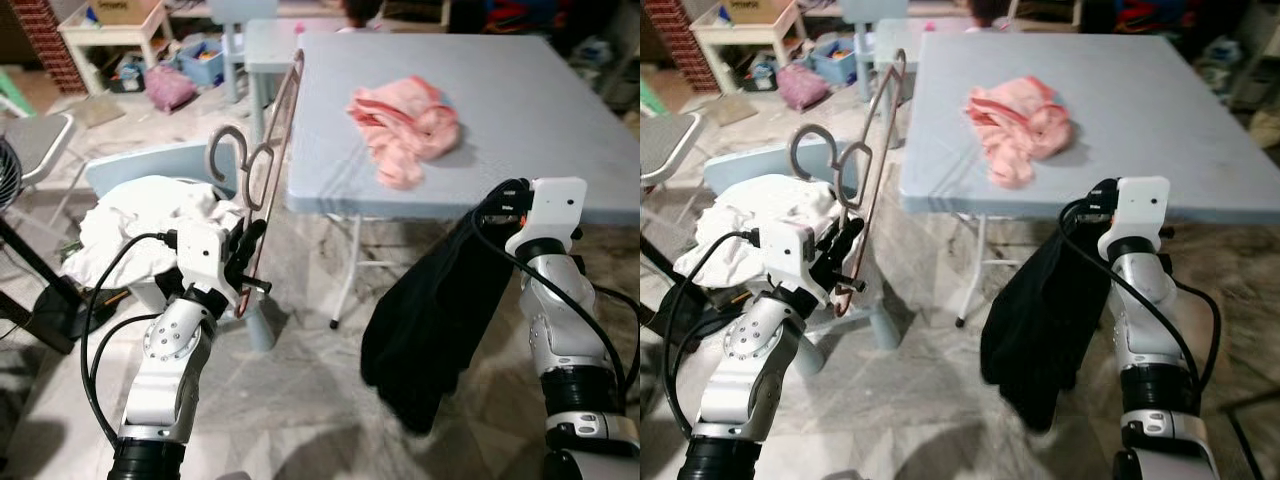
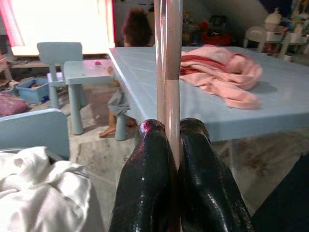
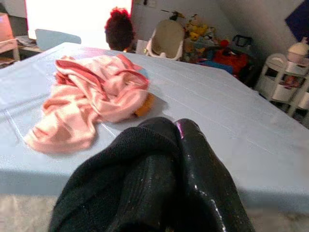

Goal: Hang hanger

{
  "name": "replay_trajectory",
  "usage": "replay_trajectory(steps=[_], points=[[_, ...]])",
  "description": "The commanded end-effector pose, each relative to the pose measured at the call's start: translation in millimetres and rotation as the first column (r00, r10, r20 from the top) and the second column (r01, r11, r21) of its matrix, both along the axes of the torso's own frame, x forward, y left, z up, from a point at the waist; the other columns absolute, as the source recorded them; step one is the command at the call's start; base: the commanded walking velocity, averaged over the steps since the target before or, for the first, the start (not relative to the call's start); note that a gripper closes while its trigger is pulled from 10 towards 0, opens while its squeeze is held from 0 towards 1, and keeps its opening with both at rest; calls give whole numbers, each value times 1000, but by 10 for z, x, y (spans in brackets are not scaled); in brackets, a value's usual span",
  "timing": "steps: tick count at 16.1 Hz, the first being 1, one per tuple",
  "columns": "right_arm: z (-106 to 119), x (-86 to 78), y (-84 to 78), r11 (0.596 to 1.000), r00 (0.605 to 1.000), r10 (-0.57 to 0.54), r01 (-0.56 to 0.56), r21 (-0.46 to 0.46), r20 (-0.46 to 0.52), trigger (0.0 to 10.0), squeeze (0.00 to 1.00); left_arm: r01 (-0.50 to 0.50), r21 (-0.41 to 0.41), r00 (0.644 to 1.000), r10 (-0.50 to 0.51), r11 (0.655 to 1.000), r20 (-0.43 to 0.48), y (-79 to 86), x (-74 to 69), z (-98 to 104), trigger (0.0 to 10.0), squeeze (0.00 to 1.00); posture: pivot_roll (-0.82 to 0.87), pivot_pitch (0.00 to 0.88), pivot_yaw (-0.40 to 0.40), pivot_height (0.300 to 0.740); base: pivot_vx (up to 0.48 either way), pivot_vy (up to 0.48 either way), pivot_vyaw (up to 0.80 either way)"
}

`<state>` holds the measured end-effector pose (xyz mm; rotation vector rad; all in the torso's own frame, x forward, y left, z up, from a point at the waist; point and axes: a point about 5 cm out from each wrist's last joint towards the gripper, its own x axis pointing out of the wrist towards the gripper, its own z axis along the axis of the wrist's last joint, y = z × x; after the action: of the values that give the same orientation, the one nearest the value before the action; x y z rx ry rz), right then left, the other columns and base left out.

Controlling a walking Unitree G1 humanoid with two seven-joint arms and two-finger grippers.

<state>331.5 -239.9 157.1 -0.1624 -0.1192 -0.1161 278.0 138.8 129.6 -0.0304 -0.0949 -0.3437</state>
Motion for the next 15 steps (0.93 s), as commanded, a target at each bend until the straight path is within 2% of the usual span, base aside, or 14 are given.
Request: replay_trajectory(steps=[1,6,8,10,12,15], points=[[246,35,-10,1000,995,-15,15,-2,99,10000,0,-4,-9,1000,4,1000,19,-8,10,58,10000,0,-65,0,-10,740,450,0,0],[297,82,40,1000,993,-5,3,20,116,10000,0,3,-11,1000,-3,1000,26,-36,32,72,10000,0,-66,0,-10,740,470,0,0],[301,85,40,1000,994,-5,3,10,113,10000,0,3,-12,1000,-2,1000,28,-35,38,77,10000,0,-64,0,-8,740,480,0,-519],[330,94,44,1000,992,4,-3,-6,128,10000,0,2,-13,999,-1,1000,32,-41,48,90,10000,0,-63,0,-10,740,480,0,0],[431,152,101,999,986,38,-34,-29,160,10000,0,1,-17,999,-1,1000,35,-49,64,107,10000,0,-62,0,-11,740,480,0,0],[724,353,266,990,966,137,-130,-48,219,10000,0,7,-17,999,-6,1000,37,-66,67,112,10000,0,-57,0,-9,740,480,0,0]])
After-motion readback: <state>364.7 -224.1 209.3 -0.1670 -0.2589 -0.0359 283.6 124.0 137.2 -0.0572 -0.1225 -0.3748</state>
